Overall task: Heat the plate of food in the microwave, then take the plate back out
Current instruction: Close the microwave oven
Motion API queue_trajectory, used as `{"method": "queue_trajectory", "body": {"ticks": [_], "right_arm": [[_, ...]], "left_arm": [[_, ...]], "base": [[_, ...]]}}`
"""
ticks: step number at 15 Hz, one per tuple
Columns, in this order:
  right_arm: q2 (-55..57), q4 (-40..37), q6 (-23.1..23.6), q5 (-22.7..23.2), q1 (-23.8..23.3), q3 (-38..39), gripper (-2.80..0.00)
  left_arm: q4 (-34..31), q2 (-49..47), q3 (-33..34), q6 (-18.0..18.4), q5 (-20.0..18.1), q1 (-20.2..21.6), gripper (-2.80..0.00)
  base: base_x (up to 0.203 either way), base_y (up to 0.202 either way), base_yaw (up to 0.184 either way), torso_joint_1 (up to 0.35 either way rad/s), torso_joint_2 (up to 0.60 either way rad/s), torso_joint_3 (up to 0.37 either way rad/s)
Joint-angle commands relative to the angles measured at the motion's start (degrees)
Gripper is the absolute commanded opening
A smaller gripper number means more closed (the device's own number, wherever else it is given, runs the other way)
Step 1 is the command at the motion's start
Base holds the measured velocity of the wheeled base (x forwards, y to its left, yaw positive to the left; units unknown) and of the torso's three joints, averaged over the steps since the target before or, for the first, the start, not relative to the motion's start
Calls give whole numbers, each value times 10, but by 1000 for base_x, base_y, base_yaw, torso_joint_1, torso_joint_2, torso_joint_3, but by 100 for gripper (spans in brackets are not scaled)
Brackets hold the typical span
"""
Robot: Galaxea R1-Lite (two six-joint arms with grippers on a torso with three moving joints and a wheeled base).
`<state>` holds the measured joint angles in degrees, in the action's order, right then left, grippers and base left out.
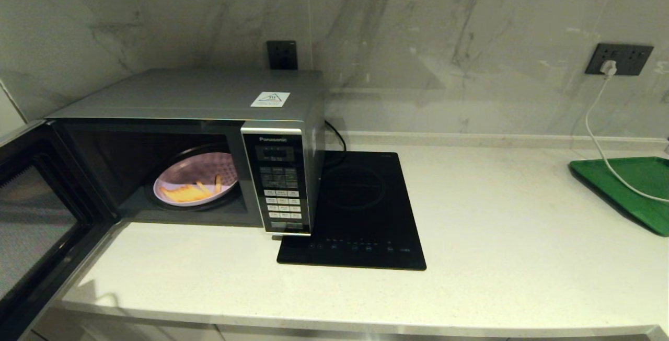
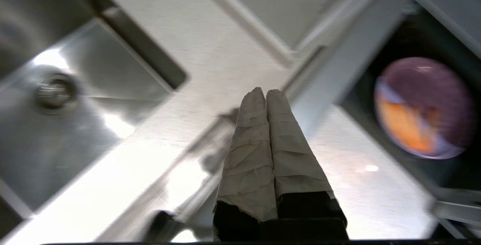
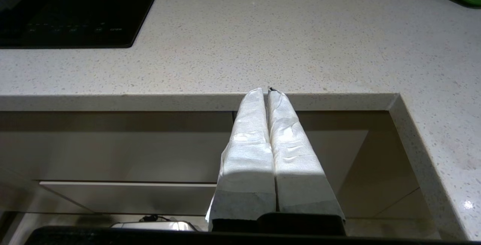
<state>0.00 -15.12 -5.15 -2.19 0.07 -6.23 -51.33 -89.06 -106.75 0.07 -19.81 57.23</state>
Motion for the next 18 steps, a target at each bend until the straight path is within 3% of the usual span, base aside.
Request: {"method": "queue_trajectory", "body": {"ticks": [1,7,18], "right_arm": [[1,-1,0,0,0,0,-280],[0,-1,0,0,0,0,-280],[1,-1,0,0,0,0,-280]], "left_arm": [[-32,-59,-41,29,7,18,-280],[-136,-62,-43,42,2,10,-280],[-146,-92,-29,52,6,11,-280]], "base": [[0,0,0,0,0,0],[0,0,0,0,0,0],[0,0,0,0,0,0]]}}
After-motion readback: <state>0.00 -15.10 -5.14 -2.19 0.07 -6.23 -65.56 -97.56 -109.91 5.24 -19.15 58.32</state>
